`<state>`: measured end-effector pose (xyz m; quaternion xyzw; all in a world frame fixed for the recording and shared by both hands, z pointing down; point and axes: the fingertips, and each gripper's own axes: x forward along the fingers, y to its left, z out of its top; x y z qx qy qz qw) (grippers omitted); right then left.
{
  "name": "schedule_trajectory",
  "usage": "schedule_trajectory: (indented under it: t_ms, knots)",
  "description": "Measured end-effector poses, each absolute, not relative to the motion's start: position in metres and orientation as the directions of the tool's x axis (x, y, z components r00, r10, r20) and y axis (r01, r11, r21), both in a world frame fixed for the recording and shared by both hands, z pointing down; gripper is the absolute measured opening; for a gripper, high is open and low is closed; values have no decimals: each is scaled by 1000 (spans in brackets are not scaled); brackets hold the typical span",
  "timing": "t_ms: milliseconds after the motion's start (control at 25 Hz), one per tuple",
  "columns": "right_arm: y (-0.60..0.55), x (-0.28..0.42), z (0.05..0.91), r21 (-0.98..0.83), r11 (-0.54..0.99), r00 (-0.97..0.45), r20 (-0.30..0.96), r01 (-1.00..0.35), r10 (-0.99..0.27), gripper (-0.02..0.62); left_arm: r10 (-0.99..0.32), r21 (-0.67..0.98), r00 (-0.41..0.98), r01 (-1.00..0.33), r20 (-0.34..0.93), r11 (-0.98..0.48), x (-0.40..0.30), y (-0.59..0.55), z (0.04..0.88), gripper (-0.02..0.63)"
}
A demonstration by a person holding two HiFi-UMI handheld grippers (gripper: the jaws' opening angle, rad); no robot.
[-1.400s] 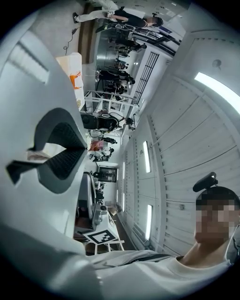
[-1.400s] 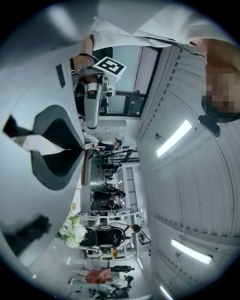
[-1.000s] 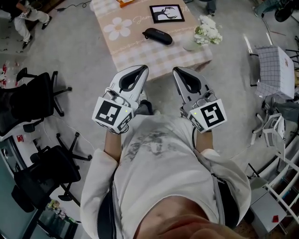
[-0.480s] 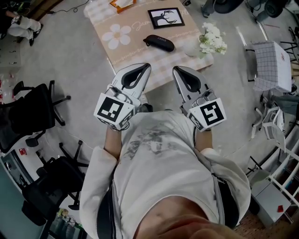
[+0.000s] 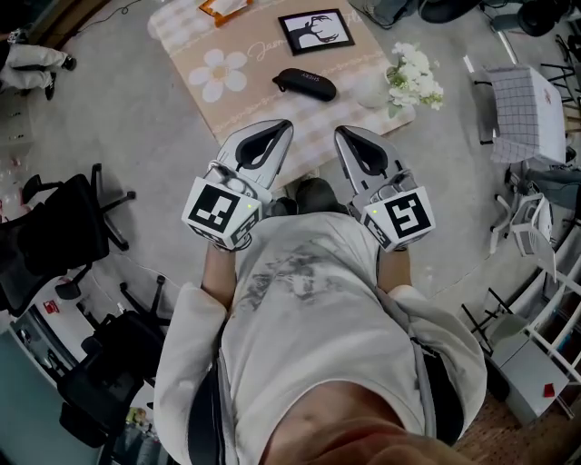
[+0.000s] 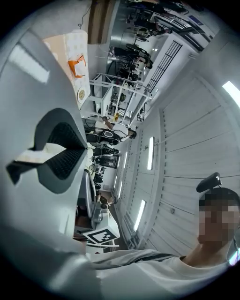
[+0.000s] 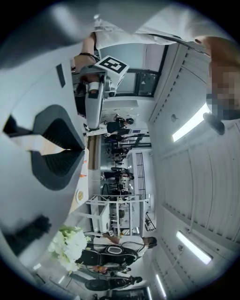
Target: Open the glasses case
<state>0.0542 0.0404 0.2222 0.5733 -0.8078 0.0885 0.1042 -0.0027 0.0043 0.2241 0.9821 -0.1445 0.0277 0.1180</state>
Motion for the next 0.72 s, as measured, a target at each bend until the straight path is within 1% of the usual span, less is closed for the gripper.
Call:
schedule_trajectory:
  t_ms: [720]
  knots:
    - [-2, 107, 302, -98, 324, -337, 372, -941, -865, 15, -336, 239, 922, -377, 194, -895, 47, -37, 278, 8]
